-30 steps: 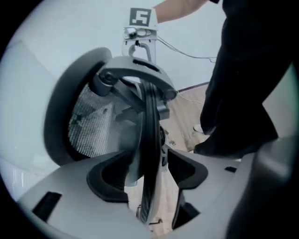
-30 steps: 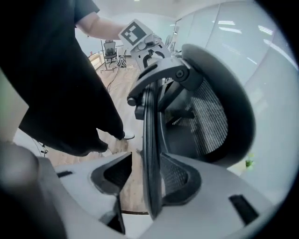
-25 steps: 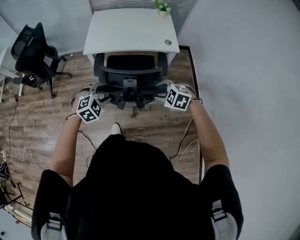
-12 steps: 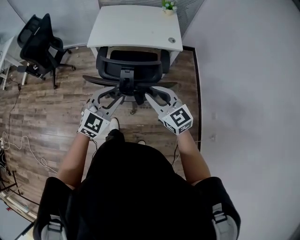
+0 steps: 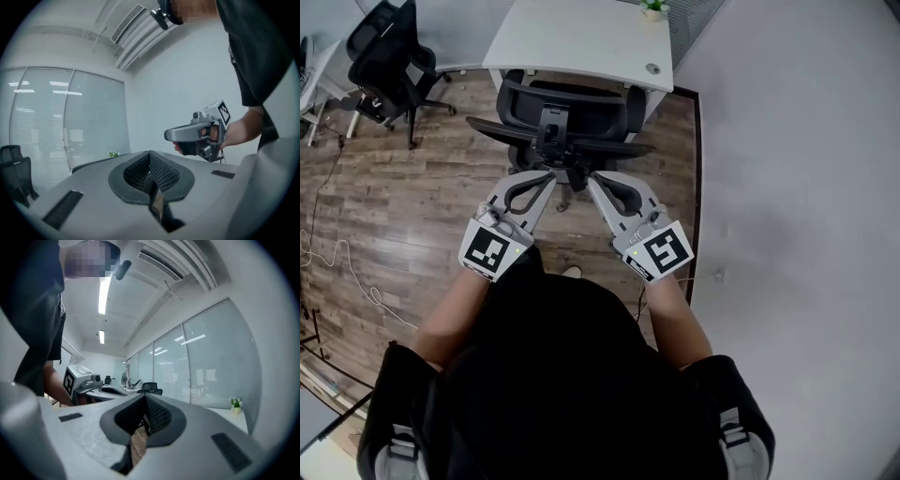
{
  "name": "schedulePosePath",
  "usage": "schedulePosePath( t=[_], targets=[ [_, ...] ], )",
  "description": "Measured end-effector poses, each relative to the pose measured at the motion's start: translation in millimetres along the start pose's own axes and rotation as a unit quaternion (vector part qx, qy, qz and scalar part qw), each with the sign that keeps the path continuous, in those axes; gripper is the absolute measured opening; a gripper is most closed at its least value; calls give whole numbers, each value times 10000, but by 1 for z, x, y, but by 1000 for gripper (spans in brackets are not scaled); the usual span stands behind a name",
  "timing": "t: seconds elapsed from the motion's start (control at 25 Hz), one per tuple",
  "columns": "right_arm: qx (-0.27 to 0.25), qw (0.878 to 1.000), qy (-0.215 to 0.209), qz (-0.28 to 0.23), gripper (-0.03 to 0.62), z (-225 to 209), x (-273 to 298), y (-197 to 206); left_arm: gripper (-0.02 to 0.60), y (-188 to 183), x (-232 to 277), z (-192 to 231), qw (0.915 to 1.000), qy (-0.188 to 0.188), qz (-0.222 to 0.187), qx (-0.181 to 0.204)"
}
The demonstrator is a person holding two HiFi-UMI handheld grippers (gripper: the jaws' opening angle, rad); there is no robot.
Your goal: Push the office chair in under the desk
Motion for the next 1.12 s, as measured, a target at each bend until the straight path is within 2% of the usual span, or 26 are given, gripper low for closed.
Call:
schedulePosePath(
  t=[0.24, 0.68, 1.12],
  targets=[
    [-89, 9998, -6, -157, 3, 11, -8, -7, -6, -11, -10, -10, 9996, -128, -173, -192],
    [-49, 9997, -52, -251, 3, 21, -2, -11, -6, -17, -22, 0, 9976, -229, -287, -591],
    [-92, 9997, 33, -228, 3, 23, 12, -15, -6, -18, -24, 18, 9978, -170, -310, -559]
  ],
)
Point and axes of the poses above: the fingertips, and each gripper's own axes: x forward along the fingers, z to its left, y out of its underside, the point moved 9 cm from there along -x, backward along the fingers, and after that the axes turned 8 degrees about x, right-handed, at the moved point
